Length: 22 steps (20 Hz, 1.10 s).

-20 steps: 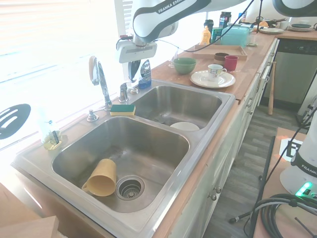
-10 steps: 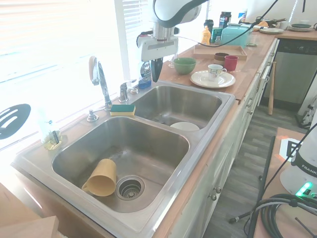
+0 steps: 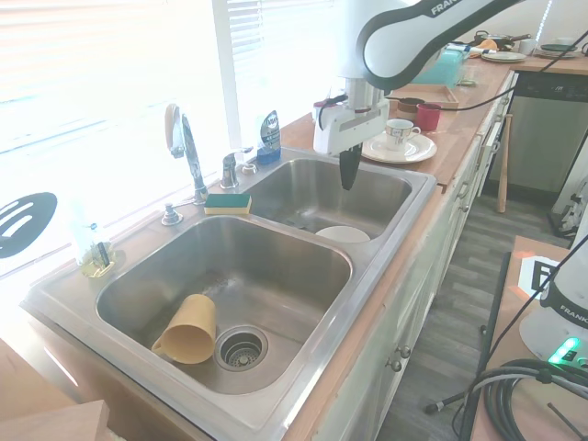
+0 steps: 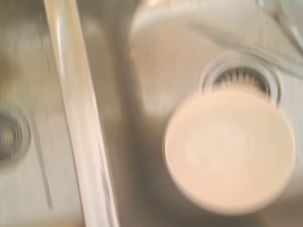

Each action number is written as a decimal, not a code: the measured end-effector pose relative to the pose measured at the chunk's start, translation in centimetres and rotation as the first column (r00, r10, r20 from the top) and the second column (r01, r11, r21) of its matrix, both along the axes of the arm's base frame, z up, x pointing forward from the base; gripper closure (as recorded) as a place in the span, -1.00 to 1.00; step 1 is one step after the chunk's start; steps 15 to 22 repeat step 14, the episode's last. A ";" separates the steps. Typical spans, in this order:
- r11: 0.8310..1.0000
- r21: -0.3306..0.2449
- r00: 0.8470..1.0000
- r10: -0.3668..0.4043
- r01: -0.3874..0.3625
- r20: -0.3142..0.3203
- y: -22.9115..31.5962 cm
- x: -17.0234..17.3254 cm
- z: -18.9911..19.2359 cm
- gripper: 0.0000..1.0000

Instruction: Turn off the faucet

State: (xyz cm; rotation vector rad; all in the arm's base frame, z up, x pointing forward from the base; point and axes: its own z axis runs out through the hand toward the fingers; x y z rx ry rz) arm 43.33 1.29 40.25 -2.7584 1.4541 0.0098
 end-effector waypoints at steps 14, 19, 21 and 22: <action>1.000 0.000 0.999 -0.002 0.002 0.037 1.5 -7.3 0.2 -1.00; 1.000 0.000 0.999 -0.002 0.002 0.037 1.5 -7.3 0.2 -1.00; 1.000 0.000 0.999 -0.002 0.002 0.037 1.5 -7.3 0.2 -1.00; 1.000 0.000 0.999 -0.002 0.002 0.037 1.5 -7.3 0.2 -1.00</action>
